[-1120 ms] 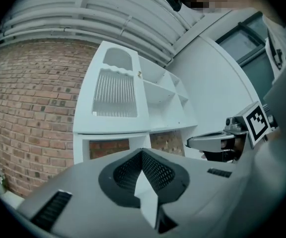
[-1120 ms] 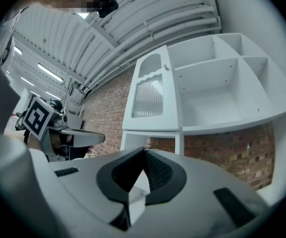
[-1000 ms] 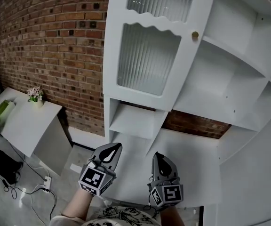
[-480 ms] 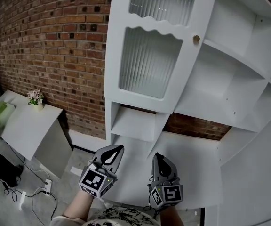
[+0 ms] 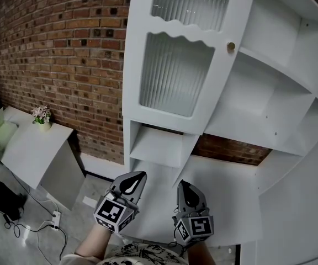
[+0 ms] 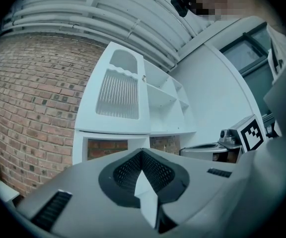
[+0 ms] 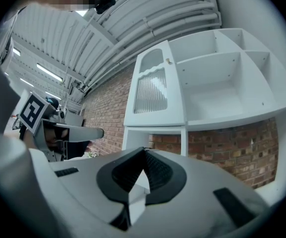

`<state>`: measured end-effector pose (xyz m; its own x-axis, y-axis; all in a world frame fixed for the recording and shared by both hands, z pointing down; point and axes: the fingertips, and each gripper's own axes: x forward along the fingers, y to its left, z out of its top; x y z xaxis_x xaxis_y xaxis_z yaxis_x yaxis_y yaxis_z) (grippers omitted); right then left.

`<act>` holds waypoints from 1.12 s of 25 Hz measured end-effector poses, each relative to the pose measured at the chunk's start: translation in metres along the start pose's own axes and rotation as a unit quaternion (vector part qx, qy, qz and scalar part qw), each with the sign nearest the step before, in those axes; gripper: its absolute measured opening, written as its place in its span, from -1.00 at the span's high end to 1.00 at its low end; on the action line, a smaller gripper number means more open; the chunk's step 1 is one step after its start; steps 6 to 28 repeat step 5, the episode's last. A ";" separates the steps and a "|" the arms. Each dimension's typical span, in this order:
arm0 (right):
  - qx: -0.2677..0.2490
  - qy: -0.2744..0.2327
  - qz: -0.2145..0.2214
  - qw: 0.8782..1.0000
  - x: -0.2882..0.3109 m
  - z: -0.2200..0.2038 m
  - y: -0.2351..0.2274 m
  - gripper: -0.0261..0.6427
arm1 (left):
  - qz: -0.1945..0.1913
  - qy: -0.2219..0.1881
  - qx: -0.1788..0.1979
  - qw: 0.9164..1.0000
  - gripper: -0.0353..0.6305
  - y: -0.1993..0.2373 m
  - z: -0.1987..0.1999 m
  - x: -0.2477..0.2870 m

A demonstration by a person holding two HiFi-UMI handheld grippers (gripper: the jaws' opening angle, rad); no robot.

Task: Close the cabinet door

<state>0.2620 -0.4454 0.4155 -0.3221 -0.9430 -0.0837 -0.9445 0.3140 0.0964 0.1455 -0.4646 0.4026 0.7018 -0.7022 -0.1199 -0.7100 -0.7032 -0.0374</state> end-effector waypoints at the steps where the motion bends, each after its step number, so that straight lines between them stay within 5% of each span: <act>1: 0.001 0.002 0.002 1.000 0.001 -0.002 0.000 0.91 | 0.001 0.000 0.004 1.000 0.88 0.000 0.001 0.001; 28: 0.011 0.007 0.004 1.000 0.002 -0.005 -0.001 0.91 | 0.004 0.002 0.013 1.000 0.88 0.001 -0.002 0.003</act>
